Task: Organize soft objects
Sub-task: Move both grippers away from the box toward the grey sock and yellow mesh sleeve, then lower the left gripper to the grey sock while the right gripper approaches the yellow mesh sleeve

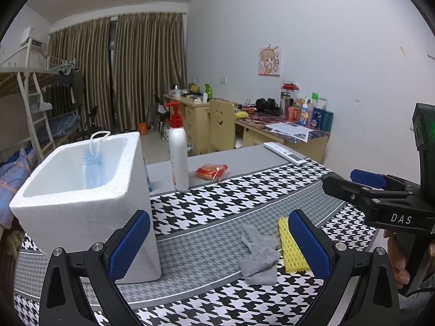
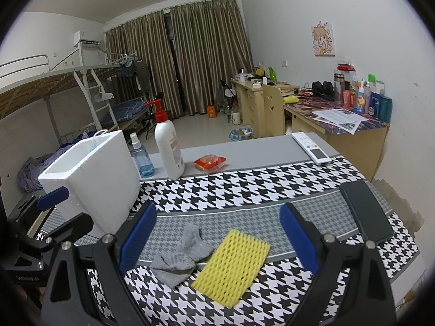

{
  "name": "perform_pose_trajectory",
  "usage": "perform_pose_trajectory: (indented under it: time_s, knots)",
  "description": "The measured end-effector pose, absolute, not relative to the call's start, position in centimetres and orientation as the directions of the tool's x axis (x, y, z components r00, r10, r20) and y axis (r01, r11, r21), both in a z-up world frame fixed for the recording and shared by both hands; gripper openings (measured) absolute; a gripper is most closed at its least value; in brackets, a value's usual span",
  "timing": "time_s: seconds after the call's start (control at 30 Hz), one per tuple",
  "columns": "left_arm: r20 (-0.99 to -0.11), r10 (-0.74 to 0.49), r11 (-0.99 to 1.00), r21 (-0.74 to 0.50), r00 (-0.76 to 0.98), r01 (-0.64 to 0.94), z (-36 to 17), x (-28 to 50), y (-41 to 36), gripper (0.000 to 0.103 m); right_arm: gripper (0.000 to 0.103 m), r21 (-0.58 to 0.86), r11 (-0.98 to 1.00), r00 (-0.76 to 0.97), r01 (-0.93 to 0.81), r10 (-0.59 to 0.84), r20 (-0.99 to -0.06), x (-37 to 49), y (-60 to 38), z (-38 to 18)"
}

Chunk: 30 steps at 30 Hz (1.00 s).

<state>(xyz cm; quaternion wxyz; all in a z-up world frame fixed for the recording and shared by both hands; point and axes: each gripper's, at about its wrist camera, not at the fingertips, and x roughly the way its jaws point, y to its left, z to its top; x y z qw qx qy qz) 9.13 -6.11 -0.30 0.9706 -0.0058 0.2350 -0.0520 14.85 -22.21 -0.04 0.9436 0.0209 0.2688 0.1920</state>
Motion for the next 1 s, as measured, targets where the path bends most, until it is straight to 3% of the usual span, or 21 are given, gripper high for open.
perform_pose_trajectory:
  time_s: [1.0]
  knots:
    - [-0.530, -0.142, 0.989, -0.044, 0.836, 0.140, -2.9, 11.5, -8.3, 0.102, 0.094, 0.138, 0.945, 0.764, -0.298, 0.322, -0.559, 15.3, -24.1, -2.4]
